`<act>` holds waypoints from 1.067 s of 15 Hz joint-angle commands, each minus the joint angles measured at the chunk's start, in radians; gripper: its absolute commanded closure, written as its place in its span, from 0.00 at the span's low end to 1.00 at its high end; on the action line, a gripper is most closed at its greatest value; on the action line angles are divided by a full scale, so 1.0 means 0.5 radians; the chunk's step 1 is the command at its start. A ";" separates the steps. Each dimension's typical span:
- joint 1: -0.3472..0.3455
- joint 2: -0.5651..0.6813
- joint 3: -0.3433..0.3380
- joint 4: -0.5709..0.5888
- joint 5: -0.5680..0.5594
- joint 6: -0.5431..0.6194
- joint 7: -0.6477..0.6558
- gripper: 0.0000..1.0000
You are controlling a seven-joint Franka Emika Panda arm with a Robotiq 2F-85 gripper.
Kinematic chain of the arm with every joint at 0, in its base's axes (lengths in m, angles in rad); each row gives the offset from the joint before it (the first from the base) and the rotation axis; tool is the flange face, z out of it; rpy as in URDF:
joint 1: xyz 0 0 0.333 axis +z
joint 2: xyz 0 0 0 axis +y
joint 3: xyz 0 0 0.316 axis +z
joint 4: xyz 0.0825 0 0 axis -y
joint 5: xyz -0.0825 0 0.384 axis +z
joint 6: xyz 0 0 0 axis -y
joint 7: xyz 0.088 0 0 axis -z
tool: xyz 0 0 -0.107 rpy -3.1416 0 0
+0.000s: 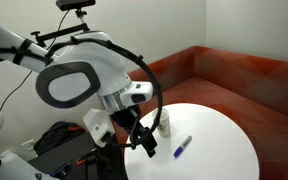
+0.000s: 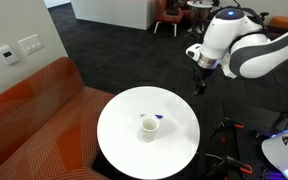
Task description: Put the marker into the cup.
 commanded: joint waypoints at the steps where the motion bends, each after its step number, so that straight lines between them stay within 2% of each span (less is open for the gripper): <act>1: -0.029 0.331 0.010 0.188 0.055 0.059 -0.125 0.00; 2: -0.039 0.159 0.032 0.070 0.014 0.033 -0.042 0.00; 5: -0.039 0.317 0.030 0.161 0.014 0.034 -0.064 0.00; 9: -0.040 0.333 0.030 0.179 0.014 0.034 -0.065 0.00; 16: -0.057 0.763 0.155 0.316 0.442 0.429 -0.466 0.00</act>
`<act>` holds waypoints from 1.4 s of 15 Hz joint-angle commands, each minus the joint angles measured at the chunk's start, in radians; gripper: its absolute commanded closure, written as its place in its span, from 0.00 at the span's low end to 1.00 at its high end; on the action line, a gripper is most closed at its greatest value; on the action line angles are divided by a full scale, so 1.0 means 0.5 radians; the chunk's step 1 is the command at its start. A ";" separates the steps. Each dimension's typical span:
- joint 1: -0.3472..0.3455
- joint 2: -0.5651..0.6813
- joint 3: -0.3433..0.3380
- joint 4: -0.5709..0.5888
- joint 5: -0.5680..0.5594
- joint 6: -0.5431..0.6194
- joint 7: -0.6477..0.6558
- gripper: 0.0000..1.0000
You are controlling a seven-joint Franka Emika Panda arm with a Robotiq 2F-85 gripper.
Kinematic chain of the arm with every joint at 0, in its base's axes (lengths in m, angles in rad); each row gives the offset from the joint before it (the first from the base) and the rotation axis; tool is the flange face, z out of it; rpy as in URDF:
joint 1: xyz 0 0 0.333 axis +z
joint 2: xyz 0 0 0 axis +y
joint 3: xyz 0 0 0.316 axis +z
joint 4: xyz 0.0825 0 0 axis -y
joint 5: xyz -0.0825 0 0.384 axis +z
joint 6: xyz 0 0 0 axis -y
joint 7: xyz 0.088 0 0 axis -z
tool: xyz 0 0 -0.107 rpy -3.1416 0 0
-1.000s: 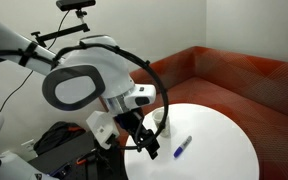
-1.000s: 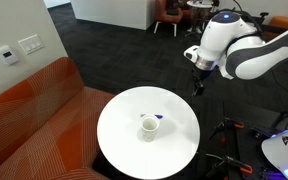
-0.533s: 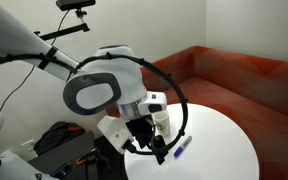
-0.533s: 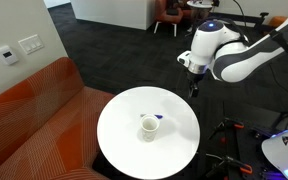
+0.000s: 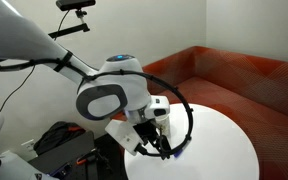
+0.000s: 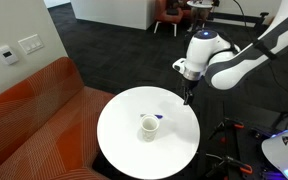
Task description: Put the marker into the cup.
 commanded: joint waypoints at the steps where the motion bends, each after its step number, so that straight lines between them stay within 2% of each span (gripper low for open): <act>1: -0.066 0.269 0.102 0.137 0.161 0.195 -0.183 0.00; 6: -0.138 0.536 0.186 0.279 0.112 0.380 -0.137 0.00; 11: -0.144 0.732 0.180 0.422 0.066 0.472 -0.048 0.00; 17: -0.130 0.902 0.181 0.575 0.072 0.492 0.058 0.00; 21: -0.150 0.963 0.230 0.644 0.095 0.482 0.090 0.00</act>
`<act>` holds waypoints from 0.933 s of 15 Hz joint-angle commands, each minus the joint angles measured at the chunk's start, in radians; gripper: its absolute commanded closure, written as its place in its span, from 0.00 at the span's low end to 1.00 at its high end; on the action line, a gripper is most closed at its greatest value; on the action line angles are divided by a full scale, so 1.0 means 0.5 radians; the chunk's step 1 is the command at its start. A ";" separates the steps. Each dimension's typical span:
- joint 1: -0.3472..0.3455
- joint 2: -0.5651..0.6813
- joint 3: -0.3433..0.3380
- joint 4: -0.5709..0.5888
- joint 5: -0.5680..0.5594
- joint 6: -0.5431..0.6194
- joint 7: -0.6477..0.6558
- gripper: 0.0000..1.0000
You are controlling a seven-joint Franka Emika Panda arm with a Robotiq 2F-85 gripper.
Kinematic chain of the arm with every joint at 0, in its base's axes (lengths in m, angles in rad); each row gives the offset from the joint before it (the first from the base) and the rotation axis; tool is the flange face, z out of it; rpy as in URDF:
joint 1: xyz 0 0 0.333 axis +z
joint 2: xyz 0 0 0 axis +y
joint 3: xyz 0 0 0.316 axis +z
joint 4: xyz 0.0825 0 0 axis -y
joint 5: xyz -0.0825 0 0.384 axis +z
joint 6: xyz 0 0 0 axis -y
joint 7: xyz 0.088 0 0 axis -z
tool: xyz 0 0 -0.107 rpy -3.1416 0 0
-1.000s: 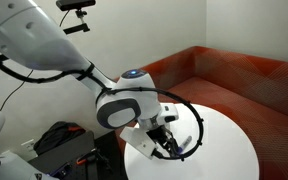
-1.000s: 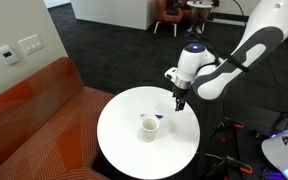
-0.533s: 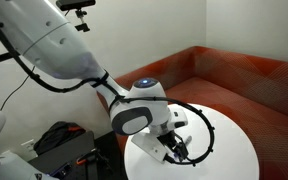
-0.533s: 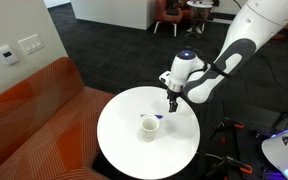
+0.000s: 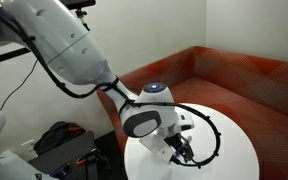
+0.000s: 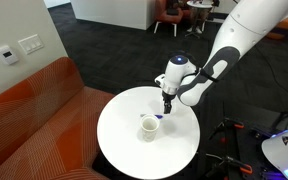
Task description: Put the marker into the cup.
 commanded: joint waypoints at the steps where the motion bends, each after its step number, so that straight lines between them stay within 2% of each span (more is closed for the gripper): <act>1: -0.030 0.072 0.064 0.085 -0.013 0.043 0.086 0.00; 7: 0.000 0.173 0.096 0.218 -0.017 0.037 0.139 0.00; 14: 0.057 0.362 0.073 0.414 -0.044 0.029 0.171 0.00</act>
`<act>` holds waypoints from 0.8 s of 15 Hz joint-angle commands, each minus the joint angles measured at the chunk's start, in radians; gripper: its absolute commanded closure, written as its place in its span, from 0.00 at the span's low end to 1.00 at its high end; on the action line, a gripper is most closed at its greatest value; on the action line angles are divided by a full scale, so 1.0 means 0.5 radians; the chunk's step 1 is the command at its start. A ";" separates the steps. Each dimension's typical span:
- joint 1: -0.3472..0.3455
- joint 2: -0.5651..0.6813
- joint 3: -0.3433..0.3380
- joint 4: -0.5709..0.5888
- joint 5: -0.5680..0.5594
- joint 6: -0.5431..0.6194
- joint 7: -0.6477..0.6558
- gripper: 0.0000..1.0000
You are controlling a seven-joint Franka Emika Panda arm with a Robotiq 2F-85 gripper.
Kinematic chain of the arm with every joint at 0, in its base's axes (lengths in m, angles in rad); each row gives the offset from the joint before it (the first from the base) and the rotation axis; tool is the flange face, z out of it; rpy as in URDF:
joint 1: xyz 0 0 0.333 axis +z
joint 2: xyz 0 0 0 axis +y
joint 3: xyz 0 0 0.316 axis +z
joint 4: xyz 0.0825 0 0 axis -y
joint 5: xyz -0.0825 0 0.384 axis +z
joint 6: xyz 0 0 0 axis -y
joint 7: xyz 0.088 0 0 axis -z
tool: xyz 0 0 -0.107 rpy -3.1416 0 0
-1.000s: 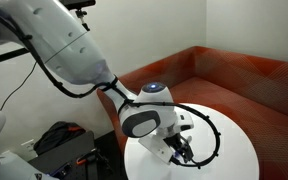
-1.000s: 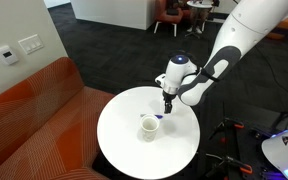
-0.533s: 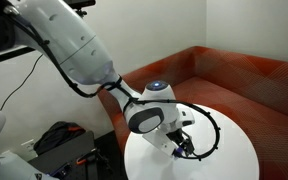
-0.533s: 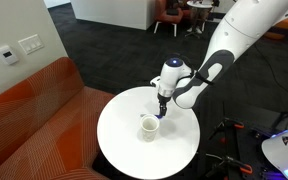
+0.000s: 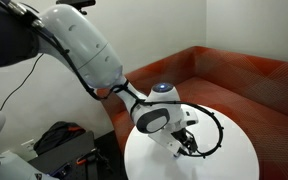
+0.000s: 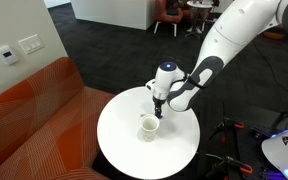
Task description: Put the marker into the cup.
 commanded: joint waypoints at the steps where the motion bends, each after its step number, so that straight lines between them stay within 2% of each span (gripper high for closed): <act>1: 0.045 0.113 -0.018 0.128 -0.044 0.023 0.085 0.00; 3: 0.062 0.158 -0.026 0.180 -0.046 0.017 0.094 0.00; 6: 0.073 0.204 -0.028 0.236 -0.044 0.008 0.100 0.08; 10: 0.077 0.241 -0.027 0.292 -0.042 0.003 0.104 0.45; 12: 0.079 0.256 -0.029 0.314 -0.042 0.002 0.106 0.59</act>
